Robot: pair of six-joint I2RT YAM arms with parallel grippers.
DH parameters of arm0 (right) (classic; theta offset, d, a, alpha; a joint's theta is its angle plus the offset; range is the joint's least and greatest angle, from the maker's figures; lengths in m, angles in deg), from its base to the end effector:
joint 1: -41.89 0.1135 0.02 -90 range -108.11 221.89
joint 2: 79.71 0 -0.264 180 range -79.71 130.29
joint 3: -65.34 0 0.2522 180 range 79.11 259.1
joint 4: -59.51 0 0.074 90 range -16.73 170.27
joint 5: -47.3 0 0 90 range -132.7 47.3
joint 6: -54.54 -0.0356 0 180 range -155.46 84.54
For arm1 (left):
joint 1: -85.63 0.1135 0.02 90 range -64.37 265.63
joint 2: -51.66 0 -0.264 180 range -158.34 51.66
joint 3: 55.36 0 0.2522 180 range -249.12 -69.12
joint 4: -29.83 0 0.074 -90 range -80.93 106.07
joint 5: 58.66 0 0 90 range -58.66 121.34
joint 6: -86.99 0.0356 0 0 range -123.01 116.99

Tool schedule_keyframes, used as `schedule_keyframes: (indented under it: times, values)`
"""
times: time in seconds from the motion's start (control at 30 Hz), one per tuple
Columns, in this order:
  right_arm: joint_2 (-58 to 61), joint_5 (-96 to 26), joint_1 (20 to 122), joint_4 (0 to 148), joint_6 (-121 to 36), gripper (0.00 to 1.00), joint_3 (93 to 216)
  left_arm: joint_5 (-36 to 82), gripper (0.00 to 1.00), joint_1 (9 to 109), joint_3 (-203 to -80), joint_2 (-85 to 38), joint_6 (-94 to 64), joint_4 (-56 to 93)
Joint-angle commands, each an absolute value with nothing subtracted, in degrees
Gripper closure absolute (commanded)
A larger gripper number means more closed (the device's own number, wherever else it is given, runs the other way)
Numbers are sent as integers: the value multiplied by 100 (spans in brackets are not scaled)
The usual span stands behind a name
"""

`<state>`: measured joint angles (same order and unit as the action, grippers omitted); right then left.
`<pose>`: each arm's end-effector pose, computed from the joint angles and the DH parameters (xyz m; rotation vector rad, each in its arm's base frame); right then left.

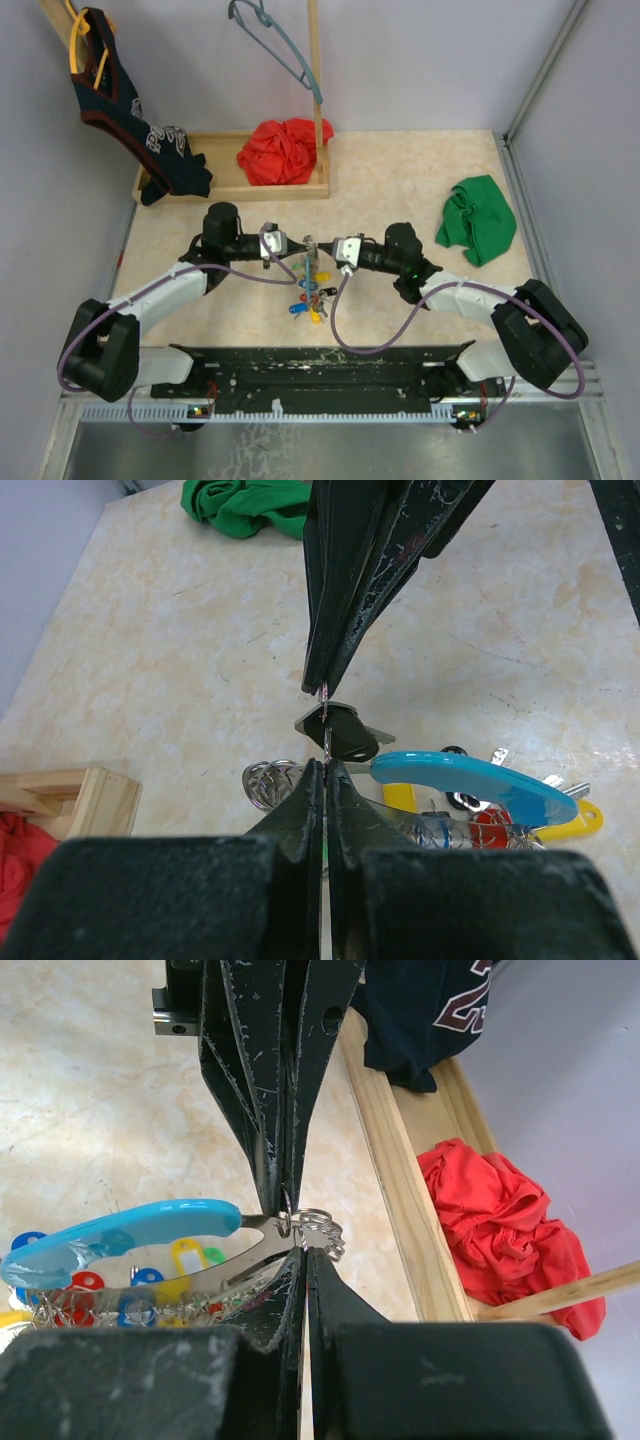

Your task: Put the keys on the keyring

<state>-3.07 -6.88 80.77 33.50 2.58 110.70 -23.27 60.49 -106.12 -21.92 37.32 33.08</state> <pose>0.2025 0.1901 0.2300 -1.3678 0.9619 0.5291 0.2294 -0.1397 0.2372 1.4514 1.1034 -0.7168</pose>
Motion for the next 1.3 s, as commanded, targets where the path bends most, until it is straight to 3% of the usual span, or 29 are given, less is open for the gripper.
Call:
schedule_keyframes:
  times: [0.0,1.27]
  values:
    - [-311,-618,8127,3152,136,100,11354,-2490,100,6014,-10563,-2057,3781,3529]
    - [-517,-598,8164,3408,-135,100,11392,-2343,100,5983,-10534,-2040,3698,3593]
